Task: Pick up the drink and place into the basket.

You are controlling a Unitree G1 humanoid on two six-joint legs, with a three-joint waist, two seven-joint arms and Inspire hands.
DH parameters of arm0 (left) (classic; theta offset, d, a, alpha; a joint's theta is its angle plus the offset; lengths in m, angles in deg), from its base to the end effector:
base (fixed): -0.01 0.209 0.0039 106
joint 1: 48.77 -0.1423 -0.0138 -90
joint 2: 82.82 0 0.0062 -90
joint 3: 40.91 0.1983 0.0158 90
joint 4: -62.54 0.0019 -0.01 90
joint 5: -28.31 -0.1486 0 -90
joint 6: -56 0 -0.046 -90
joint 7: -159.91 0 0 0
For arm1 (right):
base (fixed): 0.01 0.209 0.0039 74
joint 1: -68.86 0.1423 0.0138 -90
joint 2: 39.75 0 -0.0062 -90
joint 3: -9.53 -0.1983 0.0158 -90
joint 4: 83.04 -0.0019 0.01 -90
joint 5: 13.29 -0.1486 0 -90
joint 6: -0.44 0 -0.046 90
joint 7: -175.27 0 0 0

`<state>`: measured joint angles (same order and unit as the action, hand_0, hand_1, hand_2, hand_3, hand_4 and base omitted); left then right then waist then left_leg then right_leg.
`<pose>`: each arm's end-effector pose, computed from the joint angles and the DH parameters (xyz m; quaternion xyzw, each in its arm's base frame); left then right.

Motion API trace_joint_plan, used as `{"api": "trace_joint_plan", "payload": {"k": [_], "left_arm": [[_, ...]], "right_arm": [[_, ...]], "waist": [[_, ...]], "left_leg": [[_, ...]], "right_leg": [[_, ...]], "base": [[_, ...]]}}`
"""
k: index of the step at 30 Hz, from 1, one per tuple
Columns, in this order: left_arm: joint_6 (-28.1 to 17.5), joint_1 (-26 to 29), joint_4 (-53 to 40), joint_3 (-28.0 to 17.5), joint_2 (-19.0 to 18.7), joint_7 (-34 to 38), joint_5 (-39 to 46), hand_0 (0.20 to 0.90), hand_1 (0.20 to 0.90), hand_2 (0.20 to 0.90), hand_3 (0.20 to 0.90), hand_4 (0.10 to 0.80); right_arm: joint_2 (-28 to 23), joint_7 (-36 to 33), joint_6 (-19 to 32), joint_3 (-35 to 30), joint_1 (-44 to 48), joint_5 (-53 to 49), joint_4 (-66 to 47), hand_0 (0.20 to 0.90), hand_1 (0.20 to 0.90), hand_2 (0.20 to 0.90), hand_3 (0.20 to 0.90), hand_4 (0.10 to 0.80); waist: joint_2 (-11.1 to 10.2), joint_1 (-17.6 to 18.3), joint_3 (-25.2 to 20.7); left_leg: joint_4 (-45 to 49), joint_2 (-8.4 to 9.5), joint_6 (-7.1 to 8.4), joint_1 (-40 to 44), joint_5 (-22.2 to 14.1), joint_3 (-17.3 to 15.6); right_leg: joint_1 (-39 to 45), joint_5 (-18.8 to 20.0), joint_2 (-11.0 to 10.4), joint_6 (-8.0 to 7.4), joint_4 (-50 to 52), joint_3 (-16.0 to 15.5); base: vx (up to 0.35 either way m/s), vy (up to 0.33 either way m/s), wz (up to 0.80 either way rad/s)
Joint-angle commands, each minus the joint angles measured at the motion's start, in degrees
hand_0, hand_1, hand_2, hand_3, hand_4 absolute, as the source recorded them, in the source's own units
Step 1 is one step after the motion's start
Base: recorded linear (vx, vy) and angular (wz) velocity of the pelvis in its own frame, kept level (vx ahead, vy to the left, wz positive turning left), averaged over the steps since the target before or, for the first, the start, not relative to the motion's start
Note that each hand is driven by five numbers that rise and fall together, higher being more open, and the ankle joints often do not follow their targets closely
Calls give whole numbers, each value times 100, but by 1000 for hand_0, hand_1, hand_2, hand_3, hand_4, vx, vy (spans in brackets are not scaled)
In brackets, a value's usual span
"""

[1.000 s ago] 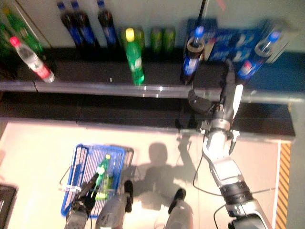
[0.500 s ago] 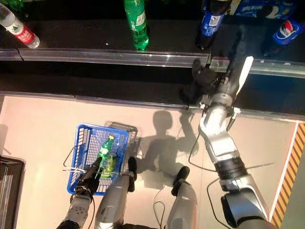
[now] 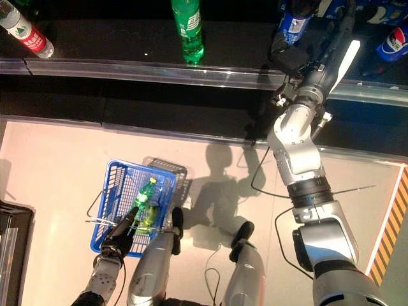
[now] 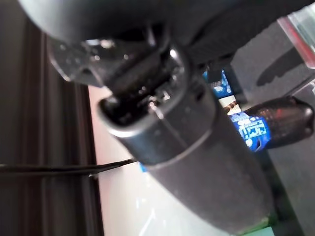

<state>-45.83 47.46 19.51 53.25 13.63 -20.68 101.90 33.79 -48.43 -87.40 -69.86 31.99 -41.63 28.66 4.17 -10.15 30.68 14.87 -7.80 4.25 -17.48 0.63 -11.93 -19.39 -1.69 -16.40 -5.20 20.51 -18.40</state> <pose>0.1848 0.1996 -0.0870 -0.4583 0.1990 0.2466 0.8304 0.3488 -0.1934 0.2433 0.0370 -0.2640 -0.2791 0.9225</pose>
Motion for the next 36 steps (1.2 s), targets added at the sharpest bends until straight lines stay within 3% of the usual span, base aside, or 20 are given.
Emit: {"api": "trace_joint_plan", "payload": {"k": [1, 15, 36], "left_arm": [[-311, -710, -763, 204, -558, -276, -7, 300, 300, 300, 200, 100], [-275, -678, -796, 316, -684, -291, 47, 300, 300, 300, 200, 100], [-234, -777, -1052, 337, -951, -285, 266, 300, 300, 300, 200, 100]], "right_arm": [[-728, 42, 329, 155, 1035, -243, -281, 900, 900, 900, 900, 800], [-757, 347, 245, 424, 1788, -890, 674, 900, 900, 900, 900, 800], [-1158, -75, 255, 979, 2694, -861, 1512, 900, 900, 900, 900, 800]], "waist": [[63, -170, -88], [98, -333, -88], [39, -457, -88]], "left_leg": [[401, -22, 92, -226, 46, 553], [363, 41, 53, -539, 31, 651], [251, 46, 28, -969, 78, 696]], "right_leg": [[175, 23, -44, 7, -10, -82], [-161, 64, -120, -40, 59, -111], [-626, 146, -104, -116, 24, -123]], "base": [[0, 0, 0], [16, 7, 1], [5, 0, 0]]}}
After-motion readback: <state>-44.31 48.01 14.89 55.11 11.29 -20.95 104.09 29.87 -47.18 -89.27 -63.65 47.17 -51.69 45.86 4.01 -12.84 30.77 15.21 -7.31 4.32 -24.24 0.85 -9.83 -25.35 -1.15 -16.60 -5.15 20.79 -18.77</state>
